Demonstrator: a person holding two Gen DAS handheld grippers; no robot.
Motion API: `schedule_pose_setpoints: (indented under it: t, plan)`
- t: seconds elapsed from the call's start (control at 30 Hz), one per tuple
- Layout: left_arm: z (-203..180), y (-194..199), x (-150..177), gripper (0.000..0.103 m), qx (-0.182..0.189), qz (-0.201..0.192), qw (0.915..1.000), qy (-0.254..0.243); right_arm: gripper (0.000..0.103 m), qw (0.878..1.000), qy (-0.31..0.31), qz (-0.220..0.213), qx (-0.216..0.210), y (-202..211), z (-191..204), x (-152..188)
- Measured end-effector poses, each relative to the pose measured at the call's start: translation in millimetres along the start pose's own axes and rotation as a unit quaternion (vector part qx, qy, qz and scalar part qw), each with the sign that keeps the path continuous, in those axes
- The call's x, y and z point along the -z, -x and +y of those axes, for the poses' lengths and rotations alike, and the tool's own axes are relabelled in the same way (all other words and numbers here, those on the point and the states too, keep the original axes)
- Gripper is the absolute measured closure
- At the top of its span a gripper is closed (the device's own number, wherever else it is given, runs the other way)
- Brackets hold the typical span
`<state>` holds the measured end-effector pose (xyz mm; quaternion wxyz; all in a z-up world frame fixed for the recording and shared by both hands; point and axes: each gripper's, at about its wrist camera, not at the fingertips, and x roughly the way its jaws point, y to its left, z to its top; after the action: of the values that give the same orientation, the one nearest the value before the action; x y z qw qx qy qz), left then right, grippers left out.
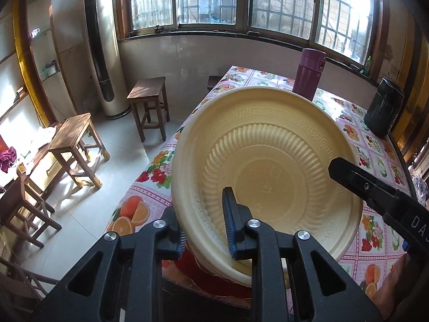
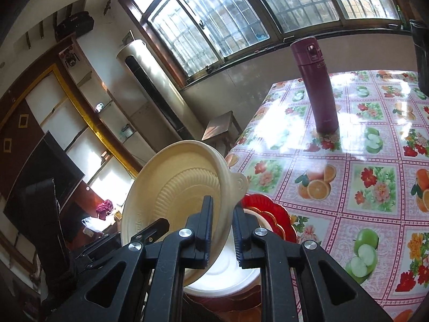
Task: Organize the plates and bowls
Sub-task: 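Lower the beige bowl onto the white bowls and open the right gripper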
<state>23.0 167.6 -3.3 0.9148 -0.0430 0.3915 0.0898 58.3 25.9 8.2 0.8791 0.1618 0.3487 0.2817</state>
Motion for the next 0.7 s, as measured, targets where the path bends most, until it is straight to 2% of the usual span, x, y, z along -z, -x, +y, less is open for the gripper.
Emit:
schedule_pose_setpoints:
  t: [0.1,0.27,0.7]
  plan:
    - [4,-11,10,0.082,-0.006,0.021,0.9998,-0.004,0.087,1.000,-0.002,0.026,0.004,-16,-5,10]
    - [8,-33,21,0.082,0.010,0.065,0.9978,0.006,0.087,0.998,-0.013,0.059,0.018,-34,-18,26]
    - [-4,-28,19,0.080,-0.029,0.032,0.9986,-0.031,0.087,0.998,-0.005,0.051,0.032,-35,-20,28]
